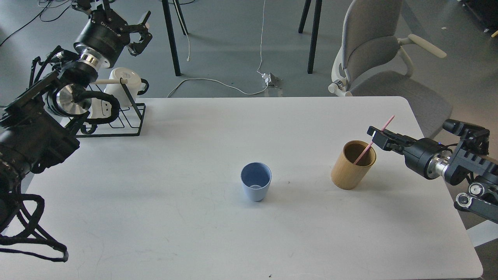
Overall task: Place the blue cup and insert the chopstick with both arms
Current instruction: 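Reach the right gripper to the pink straw in the tan cup and grasp it, then pull the pink straw up out of the tan cup with the right gripper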
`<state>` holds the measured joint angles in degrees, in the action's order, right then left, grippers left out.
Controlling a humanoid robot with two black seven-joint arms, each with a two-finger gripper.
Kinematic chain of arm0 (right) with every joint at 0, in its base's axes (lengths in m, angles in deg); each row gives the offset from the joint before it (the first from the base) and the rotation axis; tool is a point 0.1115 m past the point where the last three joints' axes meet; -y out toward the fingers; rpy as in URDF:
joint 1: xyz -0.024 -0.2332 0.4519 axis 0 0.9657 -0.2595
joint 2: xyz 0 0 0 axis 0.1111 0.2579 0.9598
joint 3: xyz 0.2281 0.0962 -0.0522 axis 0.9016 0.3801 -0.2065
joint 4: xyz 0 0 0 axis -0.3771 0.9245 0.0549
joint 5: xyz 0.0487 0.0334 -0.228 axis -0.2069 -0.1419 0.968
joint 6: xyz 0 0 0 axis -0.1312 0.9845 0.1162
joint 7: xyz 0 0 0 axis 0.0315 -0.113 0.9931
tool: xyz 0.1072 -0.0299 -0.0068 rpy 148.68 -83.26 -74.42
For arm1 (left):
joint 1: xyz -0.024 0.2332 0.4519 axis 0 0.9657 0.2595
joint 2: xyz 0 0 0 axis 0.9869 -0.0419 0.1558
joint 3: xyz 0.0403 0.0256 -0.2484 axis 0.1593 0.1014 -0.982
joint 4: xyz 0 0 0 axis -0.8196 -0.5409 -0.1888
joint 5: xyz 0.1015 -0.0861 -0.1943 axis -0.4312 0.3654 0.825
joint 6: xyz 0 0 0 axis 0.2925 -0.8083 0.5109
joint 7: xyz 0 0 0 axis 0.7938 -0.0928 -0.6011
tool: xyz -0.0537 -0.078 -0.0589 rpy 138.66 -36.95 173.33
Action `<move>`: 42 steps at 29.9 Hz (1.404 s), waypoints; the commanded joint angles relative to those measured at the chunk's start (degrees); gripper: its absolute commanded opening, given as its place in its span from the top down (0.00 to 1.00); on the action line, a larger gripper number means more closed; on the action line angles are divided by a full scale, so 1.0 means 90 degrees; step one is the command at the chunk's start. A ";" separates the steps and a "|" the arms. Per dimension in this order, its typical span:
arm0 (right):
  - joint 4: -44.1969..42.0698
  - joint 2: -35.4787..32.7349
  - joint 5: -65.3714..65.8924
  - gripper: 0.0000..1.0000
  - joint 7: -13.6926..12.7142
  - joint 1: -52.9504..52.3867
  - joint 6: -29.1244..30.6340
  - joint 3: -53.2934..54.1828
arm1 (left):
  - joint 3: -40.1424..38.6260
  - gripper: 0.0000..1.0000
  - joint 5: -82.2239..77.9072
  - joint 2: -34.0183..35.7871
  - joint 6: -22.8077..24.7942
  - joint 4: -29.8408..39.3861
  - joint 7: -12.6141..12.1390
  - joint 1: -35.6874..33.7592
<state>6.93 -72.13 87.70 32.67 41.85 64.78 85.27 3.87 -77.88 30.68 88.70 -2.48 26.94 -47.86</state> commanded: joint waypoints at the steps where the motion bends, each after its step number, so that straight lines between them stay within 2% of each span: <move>1: -0.0006 0.0016 0.0140 0.82 0.0004 0.0003 0.0002 -0.0004 | -0.0009 0.01 0.0010 0.0006 0.0000 -0.0074 0.0000 -0.0008; 4: -0.0006 0.0016 0.0502 0.94 0.0004 -0.0017 0.0002 -0.0013 | 0.0001 0.01 0.0000 0.0006 0.0000 -0.0074 0.0000 -0.0018; 8: 0.0053 -0.0023 0.0561 0.99 0.0013 -0.0027 -0.0008 0.0006 | -0.0009 0.01 0.0000 0.0006 0.0000 -0.0074 0.0000 -0.0018; 17: 0.0775 -0.0511 0.0532 1.00 0.0013 -0.0358 -0.0047 0.0045 | 0.0001 0.01 0.0000 0.0026 0.0000 -0.0064 0.0000 0.0001; 24: 0.1594 -0.1428 0.0503 1.00 0.0023 -0.1285 0.0089 0.0035 | -0.0028 0.01 0.0000 0.0045 0.0000 -0.0054 0.0000 -0.0028; 28: 0.1918 -0.1683 0.0444 1.00 0.0013 -0.2300 0.0567 0.0055 | -0.0019 0.01 0.0000 0.0055 0.0000 -0.0054 0.0000 -0.0028; 32: 0.1899 -0.1576 -0.0081 1.00 -0.0035 -0.3150 0.1056 0.0006 | -0.0019 0.01 0.0000 0.0055 0.0000 -0.0054 0.0000 -0.0028; 37: 0.1899 -0.0601 -0.1205 1.00 -0.0045 -0.3640 0.1242 -0.0198 | -0.0009 0.01 0.0000 0.0055 0.0000 -0.0054 0.0000 -0.0028; 42: 0.1733 0.0473 -0.1353 1.00 -0.0045 -0.3650 0.1242 -0.1037 | -0.0019 0.01 0.0000 0.0045 0.0000 -0.0054 0.0000 -0.0038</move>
<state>23.72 -73.08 75.99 32.25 9.14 75.94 80.37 3.78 -77.87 31.12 88.69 -2.96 26.94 -48.16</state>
